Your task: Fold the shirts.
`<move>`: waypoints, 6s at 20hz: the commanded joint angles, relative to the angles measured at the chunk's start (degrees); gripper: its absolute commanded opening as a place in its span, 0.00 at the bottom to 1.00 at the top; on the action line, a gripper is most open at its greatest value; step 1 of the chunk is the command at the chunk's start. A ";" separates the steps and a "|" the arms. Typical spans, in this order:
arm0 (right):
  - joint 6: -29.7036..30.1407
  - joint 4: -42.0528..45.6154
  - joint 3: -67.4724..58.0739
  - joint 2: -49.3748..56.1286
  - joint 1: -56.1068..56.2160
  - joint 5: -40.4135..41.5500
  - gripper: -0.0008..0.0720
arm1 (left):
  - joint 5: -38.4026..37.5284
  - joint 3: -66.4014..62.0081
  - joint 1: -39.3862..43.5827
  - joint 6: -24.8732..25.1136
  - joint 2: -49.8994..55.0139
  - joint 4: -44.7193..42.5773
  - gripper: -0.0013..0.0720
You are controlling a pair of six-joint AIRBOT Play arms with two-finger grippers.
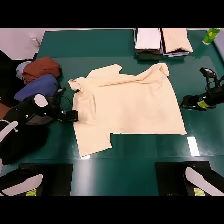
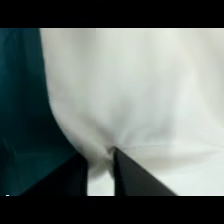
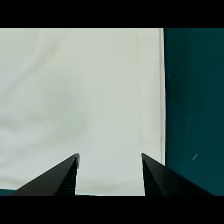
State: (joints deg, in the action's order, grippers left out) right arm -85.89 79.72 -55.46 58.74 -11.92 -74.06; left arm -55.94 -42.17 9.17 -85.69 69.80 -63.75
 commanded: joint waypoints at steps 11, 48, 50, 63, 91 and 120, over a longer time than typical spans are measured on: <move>3.08 2.12 17.31 -0.22 -14.93 0.22 0.83 | -4.07 -4.52 0.02 5.16 0.46 -1.38 0.05; 3.13 5.81 -64.54 -13.44 -0.17 -5.97 0.03 | -7.52 -77.85 0.02 -1.36 -28.85 -8.33 0.05; 1.86 5.22 -61.79 -10.29 -0.15 -7.15 0.03 | -12.87 -76.48 0.02 -1.33 -23.78 -8.28 0.05; 2.56 5.84 -30.18 24.20 6.49 3.34 0.03 | -9.99 -50.99 0.00 0.85 17.55 -11.37 0.05; 2.80 5.35 -14.62 23.52 7.56 4.28 0.21 | -15.63 -35.23 -4.57 0.68 21.99 -5.07 0.46; 3.04 -0.55 28.94 -6.34 -7.10 -1.77 0.03 | -20.61 -0.90 -4.55 -5.97 -18.29 -11.02 0.51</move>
State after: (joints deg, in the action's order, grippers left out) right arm -83.11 79.26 -27.00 52.49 -19.03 -76.77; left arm -73.65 -43.66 4.56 -91.05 51.75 -74.78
